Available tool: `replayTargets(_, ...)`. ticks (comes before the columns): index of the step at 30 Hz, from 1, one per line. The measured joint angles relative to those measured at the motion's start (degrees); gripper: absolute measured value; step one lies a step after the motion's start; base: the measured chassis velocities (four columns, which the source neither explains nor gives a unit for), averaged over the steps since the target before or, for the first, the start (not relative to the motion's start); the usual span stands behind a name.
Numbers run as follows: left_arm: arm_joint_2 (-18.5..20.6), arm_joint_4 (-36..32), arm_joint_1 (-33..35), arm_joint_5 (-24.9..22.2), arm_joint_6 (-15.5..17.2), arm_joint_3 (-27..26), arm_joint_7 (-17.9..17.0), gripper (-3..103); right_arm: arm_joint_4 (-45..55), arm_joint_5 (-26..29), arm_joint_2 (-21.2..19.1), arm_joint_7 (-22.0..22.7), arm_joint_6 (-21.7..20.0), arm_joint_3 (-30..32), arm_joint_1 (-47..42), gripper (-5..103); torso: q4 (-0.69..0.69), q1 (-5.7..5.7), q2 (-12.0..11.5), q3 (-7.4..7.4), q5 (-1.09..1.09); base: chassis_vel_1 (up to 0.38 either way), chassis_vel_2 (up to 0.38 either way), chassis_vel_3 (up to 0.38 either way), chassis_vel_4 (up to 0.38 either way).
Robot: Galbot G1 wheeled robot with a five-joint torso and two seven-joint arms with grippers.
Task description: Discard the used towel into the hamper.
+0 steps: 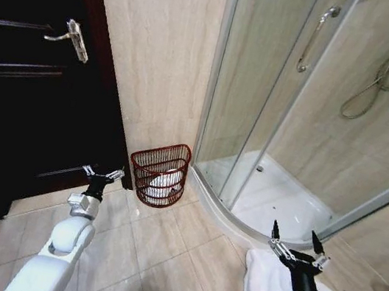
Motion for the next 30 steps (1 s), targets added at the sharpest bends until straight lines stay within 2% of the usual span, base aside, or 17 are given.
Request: replayTargets(30,-0.9,0.4,-0.2,1.0,-0.8,1.0,0.0,100,-0.1,1.4,0.6,0.5,1.2,0.5,-1.0,100,-0.01,0.00,0.0,0.00,0.00,-0.041,-0.177,0.040,0.169)
